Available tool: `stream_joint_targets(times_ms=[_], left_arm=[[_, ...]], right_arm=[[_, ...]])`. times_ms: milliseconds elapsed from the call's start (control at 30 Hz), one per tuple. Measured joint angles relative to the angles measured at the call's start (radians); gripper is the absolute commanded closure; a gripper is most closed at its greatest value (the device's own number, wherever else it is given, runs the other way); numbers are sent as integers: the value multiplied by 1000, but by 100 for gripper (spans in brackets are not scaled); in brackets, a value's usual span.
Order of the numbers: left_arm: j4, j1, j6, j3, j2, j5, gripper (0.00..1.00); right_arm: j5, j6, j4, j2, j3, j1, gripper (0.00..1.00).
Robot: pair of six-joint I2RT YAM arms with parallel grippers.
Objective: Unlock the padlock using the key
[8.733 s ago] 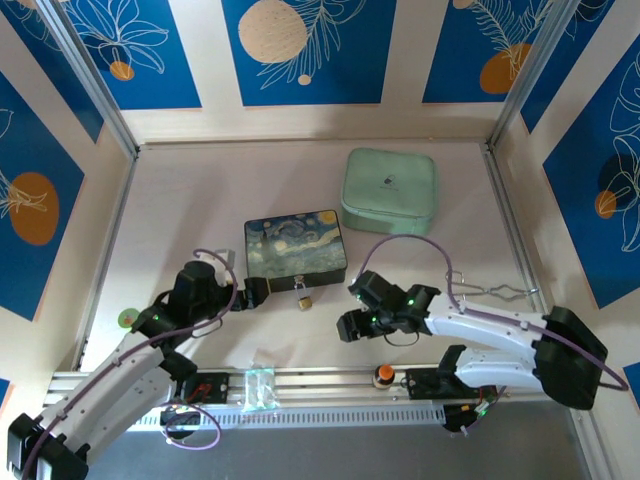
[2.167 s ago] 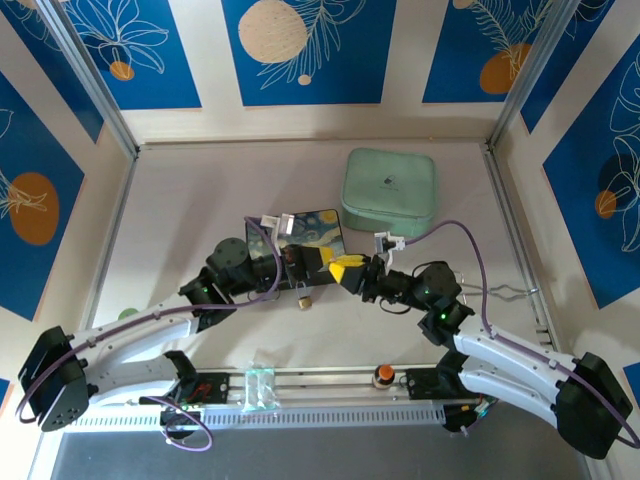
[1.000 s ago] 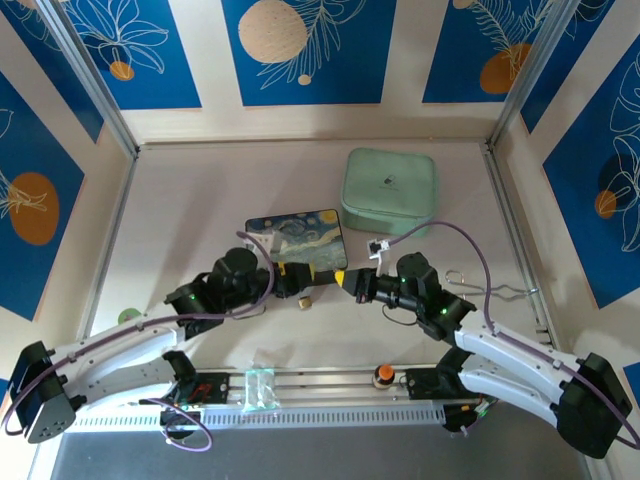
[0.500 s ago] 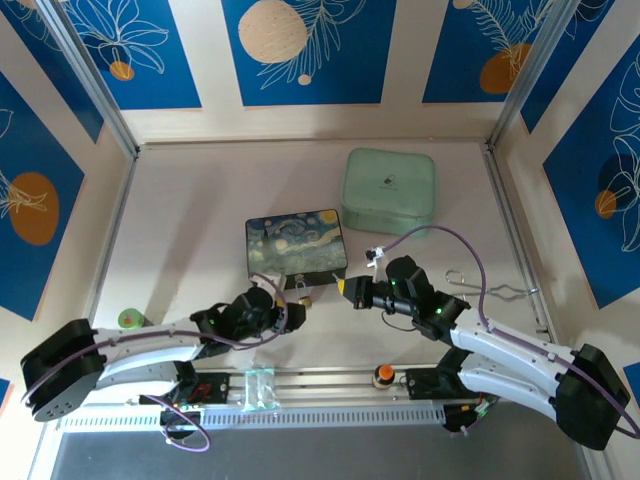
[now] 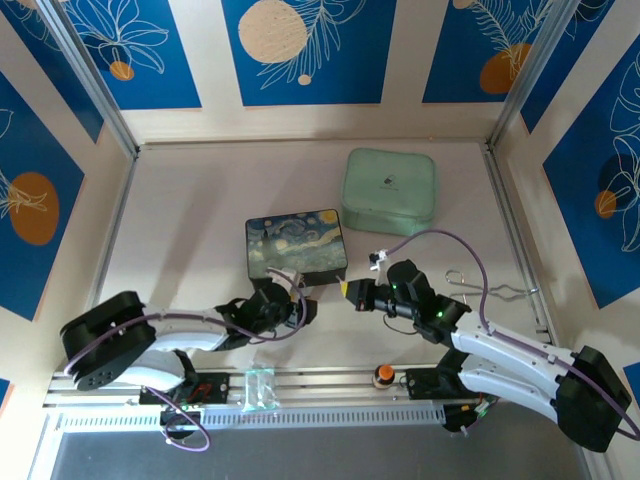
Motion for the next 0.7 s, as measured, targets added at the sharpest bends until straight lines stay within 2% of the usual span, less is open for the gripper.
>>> stream_joint_targets(times_ms=[167,300,400,700], left_arm=[[60,-1,0,14,75,-13,43],[103,-3,-1,20,124,-13,62],[117,-5,-14,20,133,-21,70],[111,-8,-94,24,122,-39,80]], right_arm=[[3,9,0,-10,-26,0,100],[3,26,3,-7,-34,-6,100],[3,39,20,7,-34,-10,100],[3,130,91,158,-34,-1,100]])
